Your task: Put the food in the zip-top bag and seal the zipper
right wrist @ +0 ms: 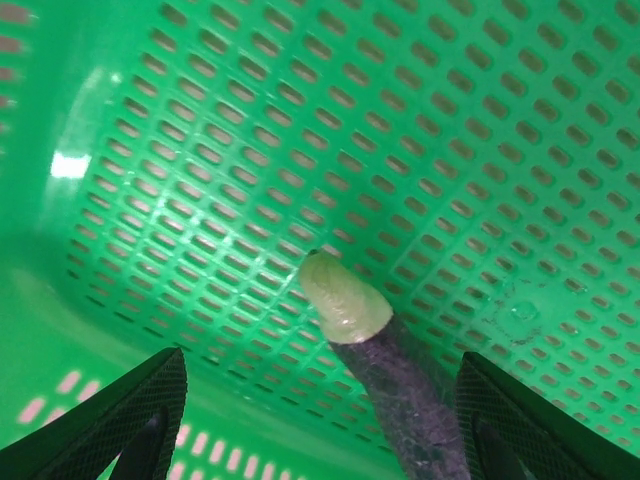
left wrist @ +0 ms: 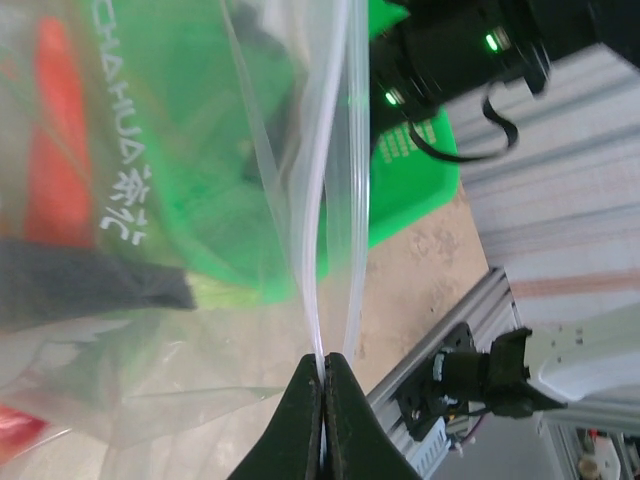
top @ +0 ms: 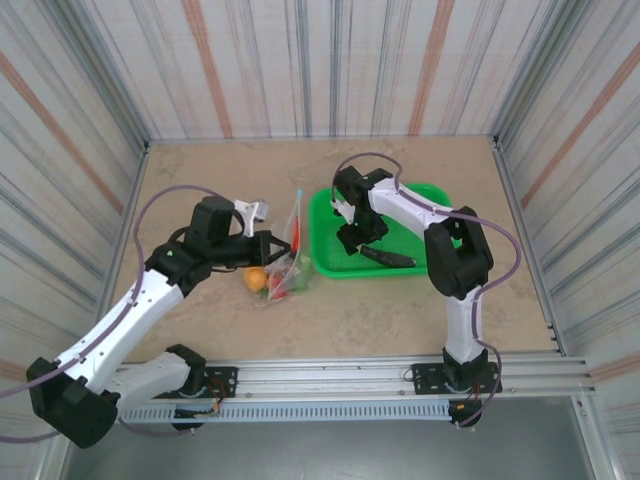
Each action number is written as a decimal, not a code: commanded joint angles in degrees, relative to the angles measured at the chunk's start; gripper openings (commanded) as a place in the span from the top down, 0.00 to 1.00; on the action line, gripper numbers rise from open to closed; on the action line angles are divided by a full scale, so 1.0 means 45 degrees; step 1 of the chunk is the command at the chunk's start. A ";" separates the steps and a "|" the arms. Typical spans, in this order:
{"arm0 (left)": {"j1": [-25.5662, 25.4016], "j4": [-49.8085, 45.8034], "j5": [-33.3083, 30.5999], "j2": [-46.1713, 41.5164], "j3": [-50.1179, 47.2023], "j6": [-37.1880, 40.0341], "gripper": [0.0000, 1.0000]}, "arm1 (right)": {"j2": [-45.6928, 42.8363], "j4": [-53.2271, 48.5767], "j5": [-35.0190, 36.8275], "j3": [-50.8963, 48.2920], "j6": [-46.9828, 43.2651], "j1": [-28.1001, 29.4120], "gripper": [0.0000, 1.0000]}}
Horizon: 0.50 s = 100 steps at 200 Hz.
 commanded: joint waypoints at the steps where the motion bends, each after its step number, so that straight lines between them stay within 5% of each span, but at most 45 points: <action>1: -0.0588 0.0555 -0.0271 -0.0199 -0.0186 0.0161 1.00 | 0.0870 -0.1279 0.0618 0.0973 -0.0516 -0.0150 0.27; 40: -0.0835 -0.0418 -0.1000 -0.0425 0.0257 0.0946 1.00 | 0.1740 -0.1390 0.1512 0.1266 -0.0853 -0.0170 0.31; 100: -0.0477 -0.0301 -0.0951 -0.0396 0.0013 0.0799 1.00 | 0.1710 -0.0773 0.1544 0.1167 -0.0986 -0.0295 0.54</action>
